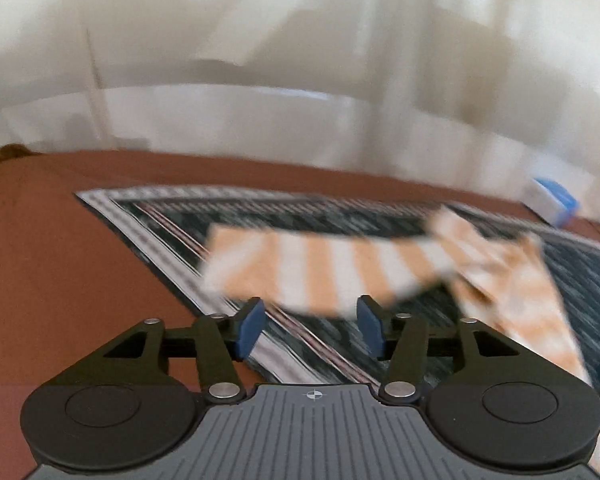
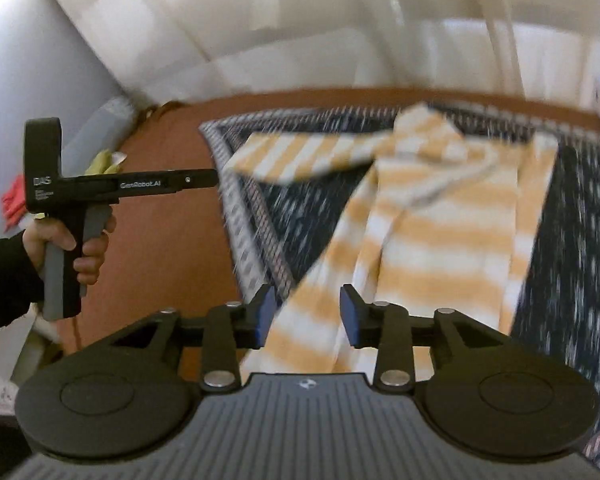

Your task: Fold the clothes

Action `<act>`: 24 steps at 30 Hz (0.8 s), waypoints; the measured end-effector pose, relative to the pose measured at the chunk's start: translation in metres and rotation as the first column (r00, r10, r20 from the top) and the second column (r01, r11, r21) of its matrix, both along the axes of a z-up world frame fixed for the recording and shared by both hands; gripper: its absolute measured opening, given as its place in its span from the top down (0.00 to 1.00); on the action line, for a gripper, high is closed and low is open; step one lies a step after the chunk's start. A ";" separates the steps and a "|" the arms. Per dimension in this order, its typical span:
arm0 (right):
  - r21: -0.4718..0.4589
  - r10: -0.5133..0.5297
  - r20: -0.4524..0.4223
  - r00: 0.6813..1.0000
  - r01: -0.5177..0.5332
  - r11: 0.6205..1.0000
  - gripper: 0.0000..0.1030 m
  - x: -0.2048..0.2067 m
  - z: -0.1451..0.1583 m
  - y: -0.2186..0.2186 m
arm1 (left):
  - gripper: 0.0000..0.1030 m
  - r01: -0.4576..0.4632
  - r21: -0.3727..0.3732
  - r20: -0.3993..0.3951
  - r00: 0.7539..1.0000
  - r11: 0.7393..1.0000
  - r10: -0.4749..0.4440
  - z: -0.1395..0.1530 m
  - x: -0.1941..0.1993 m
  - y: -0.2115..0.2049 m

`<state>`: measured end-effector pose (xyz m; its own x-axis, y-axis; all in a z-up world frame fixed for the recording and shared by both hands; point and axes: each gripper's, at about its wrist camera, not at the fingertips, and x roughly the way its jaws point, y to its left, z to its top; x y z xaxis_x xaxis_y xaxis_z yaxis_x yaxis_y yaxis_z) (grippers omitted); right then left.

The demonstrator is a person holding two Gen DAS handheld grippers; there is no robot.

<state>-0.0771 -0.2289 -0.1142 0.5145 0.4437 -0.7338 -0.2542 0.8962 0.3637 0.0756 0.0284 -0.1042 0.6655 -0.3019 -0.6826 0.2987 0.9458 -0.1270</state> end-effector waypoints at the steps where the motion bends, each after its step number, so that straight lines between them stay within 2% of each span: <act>1: -0.015 -0.008 0.020 1.000 0.008 1.000 0.58 0.012 0.005 0.001 | 0.29 -0.026 0.000 -0.007 1.000 1.000 0.026 -0.004 0.016 0.006; 4: -0.027 -0.022 0.008 1.000 0.022 0.999 0.57 0.042 0.000 0.012 | 0.29 -0.076 -0.027 -0.063 0.995 0.997 0.074 -0.021 0.063 0.023; 7: -0.033 -0.029 -0.023 0.999 0.028 0.999 0.56 0.067 -0.011 0.027 | 0.29 -0.085 -0.006 -0.098 0.992 0.996 0.084 -0.039 0.097 0.028; 11: -0.024 -0.031 -0.062 0.998 0.030 0.999 0.56 0.081 -0.020 0.044 | 0.33 -0.045 -0.010 -0.140 0.989 0.999 0.043 -0.053 0.119 0.024; 13: -0.024 -0.037 -0.082 0.996 0.035 0.999 0.55 0.087 -0.024 0.050 | 0.40 -0.004 -0.025 -0.142 0.990 1.000 0.001 -0.054 0.120 0.024; 14: -0.024 -0.040 -0.092 0.995 0.038 0.999 0.55 0.089 -0.025 0.052 | 0.44 0.009 -0.021 -0.140 0.990 1.000 -0.012 -0.055 0.119 0.023; 17: -0.032 -0.046 -0.109 0.993 0.043 0.999 0.55 0.096 -0.025 0.055 | 0.80 0.032 -0.015 -0.126 0.992 0.999 -0.034 -0.054 0.116 0.025; 18: -0.033 -0.049 -0.110 0.993 0.046 0.998 0.55 0.098 -0.025 0.056 | 0.85 0.039 -0.036 -0.129 0.991 0.999 -0.043 -0.054 0.116 0.027; 19: -0.034 -0.053 -0.111 0.992 0.050 0.998 0.54 0.101 -0.024 0.057 | 0.95 0.049 -0.051 -0.130 0.990 0.997 -0.056 -0.053 0.115 0.029; 20: -0.032 -0.058 -0.111 0.992 0.054 0.998 0.54 0.104 -0.023 0.058 | 0.99 0.064 -0.059 -0.128 0.989 0.996 -0.071 -0.052 0.114 0.030; 24: -0.013 -0.072 -0.106 0.992 0.071 0.997 0.54 0.122 -0.018 0.062 | 1.00 0.125 -0.103 -0.104 0.985 0.987 -0.135 -0.042 0.104 0.030</act>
<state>0.0447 -0.1673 -0.1324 0.4636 0.4014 -0.7899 -0.1494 0.9141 0.3769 0.1798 0.0580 -0.1463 0.5383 -0.4485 -0.7135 0.3973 0.8817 -0.2545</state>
